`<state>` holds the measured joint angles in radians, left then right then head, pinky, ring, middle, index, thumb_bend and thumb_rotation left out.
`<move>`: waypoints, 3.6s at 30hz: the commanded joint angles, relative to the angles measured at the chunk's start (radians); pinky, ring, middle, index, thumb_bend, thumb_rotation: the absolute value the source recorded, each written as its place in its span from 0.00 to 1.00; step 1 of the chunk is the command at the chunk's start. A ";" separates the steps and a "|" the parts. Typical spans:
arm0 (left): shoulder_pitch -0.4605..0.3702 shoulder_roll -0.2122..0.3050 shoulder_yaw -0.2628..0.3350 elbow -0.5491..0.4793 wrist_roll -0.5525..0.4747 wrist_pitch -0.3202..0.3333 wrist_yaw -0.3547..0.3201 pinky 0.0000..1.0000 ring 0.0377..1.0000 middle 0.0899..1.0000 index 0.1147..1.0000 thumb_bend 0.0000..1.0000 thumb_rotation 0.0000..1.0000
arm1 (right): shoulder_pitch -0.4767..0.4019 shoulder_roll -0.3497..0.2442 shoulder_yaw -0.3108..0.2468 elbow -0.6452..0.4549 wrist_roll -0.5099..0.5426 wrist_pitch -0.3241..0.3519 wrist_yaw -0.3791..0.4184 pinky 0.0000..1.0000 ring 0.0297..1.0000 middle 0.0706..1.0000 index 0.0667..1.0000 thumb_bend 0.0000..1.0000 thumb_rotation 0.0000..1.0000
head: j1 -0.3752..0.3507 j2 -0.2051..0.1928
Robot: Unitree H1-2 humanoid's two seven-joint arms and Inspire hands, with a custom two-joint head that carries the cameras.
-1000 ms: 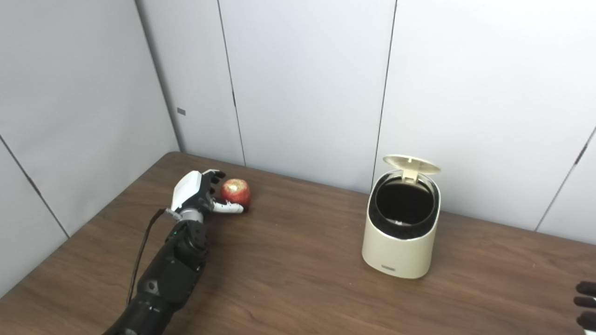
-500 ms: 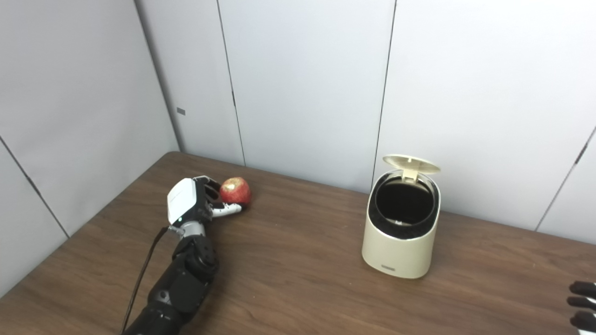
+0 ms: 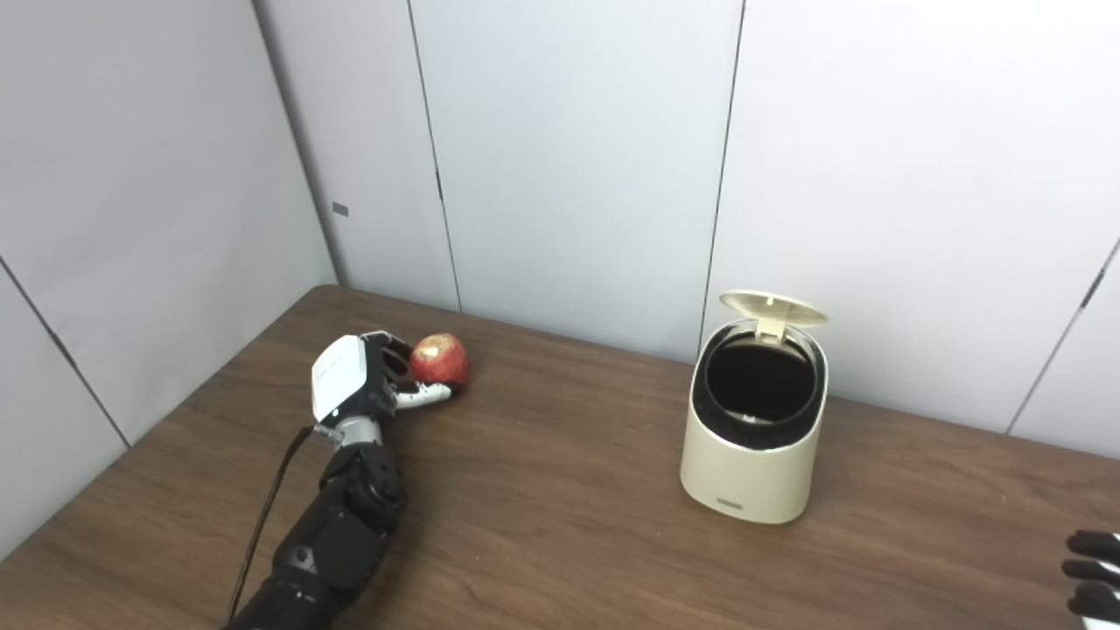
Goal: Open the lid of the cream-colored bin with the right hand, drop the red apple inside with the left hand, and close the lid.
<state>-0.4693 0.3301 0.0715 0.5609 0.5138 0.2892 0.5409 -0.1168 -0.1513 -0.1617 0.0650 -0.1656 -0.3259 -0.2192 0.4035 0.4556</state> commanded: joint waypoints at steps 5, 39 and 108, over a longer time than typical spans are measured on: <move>-0.001 0.030 0.007 -0.098 0.001 -0.059 0.039 0.24 0.36 0.42 0.44 0.50 0.00 | -0.013 0.017 0.002 -0.053 -0.014 0.000 -0.006 0.39 0.55 0.59 0.55 0.80 0.81 | -0.025 -0.002; 0.196 -0.124 -0.066 -0.816 0.046 -0.276 -0.178 0.30 0.39 0.43 0.44 0.50 0.00 | 0.010 0.107 0.080 -0.280 -0.130 0.219 0.002 0.55 0.71 0.72 0.68 0.03 0.06 | -0.199 -0.011; -0.104 -0.324 -0.215 -0.217 0.116 -0.446 -0.057 0.27 0.37 0.42 0.45 0.50 0.00 | -0.035 0.102 0.111 0.116 -0.174 -0.105 -0.178 0.67 0.75 0.75 0.75 0.21 0.36 | -0.466 -0.027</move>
<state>-0.5157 0.0034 -0.1409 0.3519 0.6125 -0.1386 0.4583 -0.1640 -0.0592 -0.0613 0.1151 -0.3048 -0.3998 -0.3874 -0.0614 0.4280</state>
